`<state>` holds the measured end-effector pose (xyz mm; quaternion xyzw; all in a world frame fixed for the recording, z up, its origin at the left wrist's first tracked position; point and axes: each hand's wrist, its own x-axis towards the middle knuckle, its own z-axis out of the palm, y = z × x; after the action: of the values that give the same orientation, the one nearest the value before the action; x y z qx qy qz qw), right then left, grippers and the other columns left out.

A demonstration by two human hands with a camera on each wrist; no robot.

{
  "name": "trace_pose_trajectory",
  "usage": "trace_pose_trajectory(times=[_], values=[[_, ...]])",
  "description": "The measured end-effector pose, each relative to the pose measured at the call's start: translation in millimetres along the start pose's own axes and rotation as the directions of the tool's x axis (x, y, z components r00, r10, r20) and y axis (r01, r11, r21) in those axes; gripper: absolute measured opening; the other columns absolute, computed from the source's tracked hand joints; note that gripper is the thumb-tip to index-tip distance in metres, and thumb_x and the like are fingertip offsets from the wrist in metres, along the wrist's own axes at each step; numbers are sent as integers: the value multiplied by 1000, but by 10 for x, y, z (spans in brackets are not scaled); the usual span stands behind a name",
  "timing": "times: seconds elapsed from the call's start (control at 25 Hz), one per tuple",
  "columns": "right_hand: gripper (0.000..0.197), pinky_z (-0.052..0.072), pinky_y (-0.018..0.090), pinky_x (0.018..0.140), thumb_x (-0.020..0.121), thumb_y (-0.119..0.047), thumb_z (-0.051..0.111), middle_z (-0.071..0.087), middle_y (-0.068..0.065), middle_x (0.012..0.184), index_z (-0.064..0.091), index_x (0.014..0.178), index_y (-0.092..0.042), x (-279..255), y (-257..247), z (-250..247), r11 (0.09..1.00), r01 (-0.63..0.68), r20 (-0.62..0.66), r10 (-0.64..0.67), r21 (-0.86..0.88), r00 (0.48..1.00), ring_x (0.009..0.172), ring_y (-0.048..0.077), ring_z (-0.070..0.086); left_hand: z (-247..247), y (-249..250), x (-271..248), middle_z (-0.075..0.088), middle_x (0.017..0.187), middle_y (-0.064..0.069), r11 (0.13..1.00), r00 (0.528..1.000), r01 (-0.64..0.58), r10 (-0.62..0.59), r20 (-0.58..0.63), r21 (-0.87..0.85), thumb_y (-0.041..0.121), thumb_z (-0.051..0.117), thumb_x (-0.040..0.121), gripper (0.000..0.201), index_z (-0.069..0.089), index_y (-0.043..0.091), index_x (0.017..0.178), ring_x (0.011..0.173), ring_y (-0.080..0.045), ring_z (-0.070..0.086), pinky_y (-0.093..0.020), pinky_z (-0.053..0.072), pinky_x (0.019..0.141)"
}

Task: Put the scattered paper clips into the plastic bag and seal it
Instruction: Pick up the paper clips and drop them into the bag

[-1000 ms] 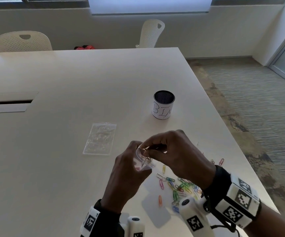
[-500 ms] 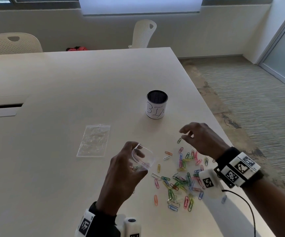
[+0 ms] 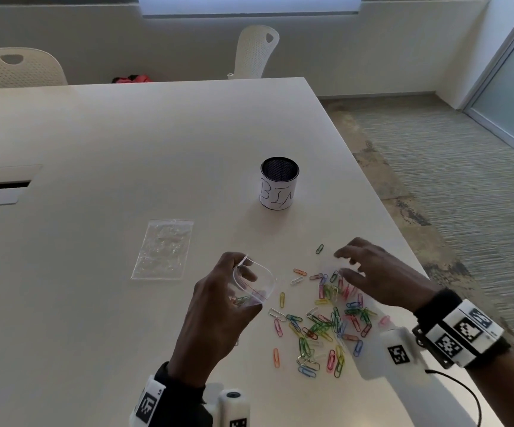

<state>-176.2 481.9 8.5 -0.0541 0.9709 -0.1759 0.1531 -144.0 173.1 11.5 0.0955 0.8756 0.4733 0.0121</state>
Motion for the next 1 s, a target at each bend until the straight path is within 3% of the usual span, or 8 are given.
trace_pose_trajectory(times=[0.12,0.2,0.32,0.48,0.56,0.68,0.84,1.0], values=[[73,49,35,102,92,-67,56,49,2,144,46,148,-21,-123,124,-90,962,-186,0,190,-201,982,131,19,53,11,-9,-2,72,99,19,1000,1000,0,0,1,-1,21,86,80,46,57,36,112,88,-4,69,-11,54,67],[81,49,36,100,89,-74,52,47,7,141,42,147,-18,-168,131,-52,931,-269,80,296,-247,952,130,23,52,18,-4,0,71,98,20,1000,1000,3,-3,0,-1,23,86,79,45,57,37,111,87,-5,69,-12,54,66],[78,51,32,93,85,-74,58,46,4,132,43,137,-18,-176,6,49,957,-269,116,281,-112,953,114,19,57,35,0,14,72,99,19,1000,1000,0,0,4,1,25,86,79,45,57,38,111,87,-5,69,-15,56,67],[79,51,32,96,81,-68,70,43,2,133,42,139,-23,-148,-278,217,983,-180,100,183,-33,978,115,19,57,57,9,27,72,99,17,1000,1000,-1,1,19,-3,24,87,79,47,58,35,114,88,-3,69,-12,55,68],[70,49,32,98,82,-60,75,45,3,127,46,134,-23,-124,-381,320,992,-116,48,118,-50,992,115,21,55,60,8,26,72,99,18,1000,1000,10,-10,14,-1,27,87,78,47,57,37,113,85,-8,70,-22,59,70],[44,46,26,90,89,-42,76,49,0,118,55,125,-25,-95,-490,412,999,-51,10,51,-14,999,103,18,56,54,-5,16,71,100,20,1000,1000,25,-25,3,3,25,86,79,47,56,38,113,83,-11,70,-38,61,75],[15,38,19,83,98,-26,67,54,-3,109,64,112,-21,-78,-581,499,1000,9,-52,-10,-20,999,90,14,53,51,-28,12,71,100,19,999,999,32,-32,-6,-5,23,86,79,47,57,38,113,81,-12,70,-40,62,75],[7,41,19,76,98,-17,63,59,1,105,68,102,-17,-54,-596,492,999,25,-66,-28,-39,997,86,17,60,45,-22,-1,71,100,18,999,999,34,-34,-5,-5,22,86,79,47,57,37,113,81,-12,71,-39,62,75]])
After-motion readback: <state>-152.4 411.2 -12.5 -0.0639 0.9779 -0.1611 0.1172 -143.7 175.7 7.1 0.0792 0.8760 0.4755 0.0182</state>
